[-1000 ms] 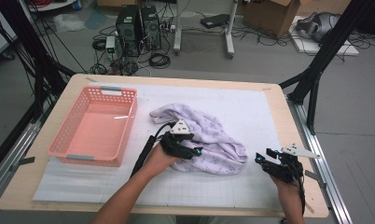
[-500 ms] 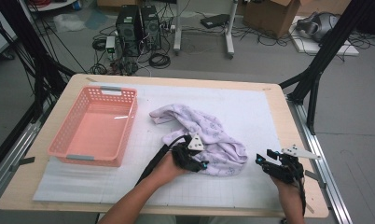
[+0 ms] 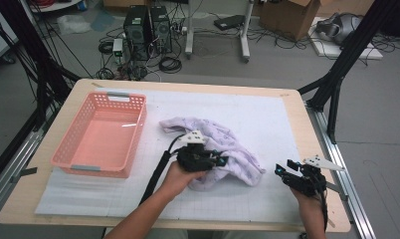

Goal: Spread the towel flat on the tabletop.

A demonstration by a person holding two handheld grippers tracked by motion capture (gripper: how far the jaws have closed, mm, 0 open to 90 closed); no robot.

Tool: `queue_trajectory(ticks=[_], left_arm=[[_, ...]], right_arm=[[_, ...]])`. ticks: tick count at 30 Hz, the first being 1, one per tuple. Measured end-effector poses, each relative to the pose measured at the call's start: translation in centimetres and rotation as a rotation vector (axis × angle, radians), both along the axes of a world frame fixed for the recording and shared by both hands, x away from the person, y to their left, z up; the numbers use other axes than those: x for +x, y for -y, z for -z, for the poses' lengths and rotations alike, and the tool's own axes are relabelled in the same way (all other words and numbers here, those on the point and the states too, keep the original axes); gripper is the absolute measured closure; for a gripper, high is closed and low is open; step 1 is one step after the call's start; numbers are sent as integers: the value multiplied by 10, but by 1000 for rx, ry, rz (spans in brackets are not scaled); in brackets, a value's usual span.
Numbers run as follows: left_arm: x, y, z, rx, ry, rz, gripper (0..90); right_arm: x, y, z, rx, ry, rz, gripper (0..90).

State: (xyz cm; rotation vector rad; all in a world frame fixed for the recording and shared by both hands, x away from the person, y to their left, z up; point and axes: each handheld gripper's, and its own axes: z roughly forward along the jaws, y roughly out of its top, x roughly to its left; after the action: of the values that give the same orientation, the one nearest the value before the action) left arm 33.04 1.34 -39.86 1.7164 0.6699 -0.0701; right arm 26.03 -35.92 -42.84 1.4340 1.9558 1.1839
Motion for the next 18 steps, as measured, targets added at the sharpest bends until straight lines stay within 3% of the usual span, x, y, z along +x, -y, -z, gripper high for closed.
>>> queue_trajectory(ticks=[2, 4, 8, 11, 13, 18], left_arm=[[9, -12, -2, -50, -14, -86, 753], [17, -23, -4, -63, -10, -186, 753], [34, -39, -1, -24, 2, -334, 751], [46, -48, 8, 53, 7, -432, 751], [49, -50, 12, 71, -5, -440, 748], [45, -48, 10, 111, 48, -401, 646]], right_arm=[[1, -2, 0, -4, 7, -10, 451], [1, -7, 1, -9, 2, -21, 452], [3, -15, 3, -14, -2, -46, 453], [4, -22, 4, -21, -5, -71, 454], [5, -27, 5, -13, -6, -95, 454], [9, -47, 7, -13, 2, -188, 431]])
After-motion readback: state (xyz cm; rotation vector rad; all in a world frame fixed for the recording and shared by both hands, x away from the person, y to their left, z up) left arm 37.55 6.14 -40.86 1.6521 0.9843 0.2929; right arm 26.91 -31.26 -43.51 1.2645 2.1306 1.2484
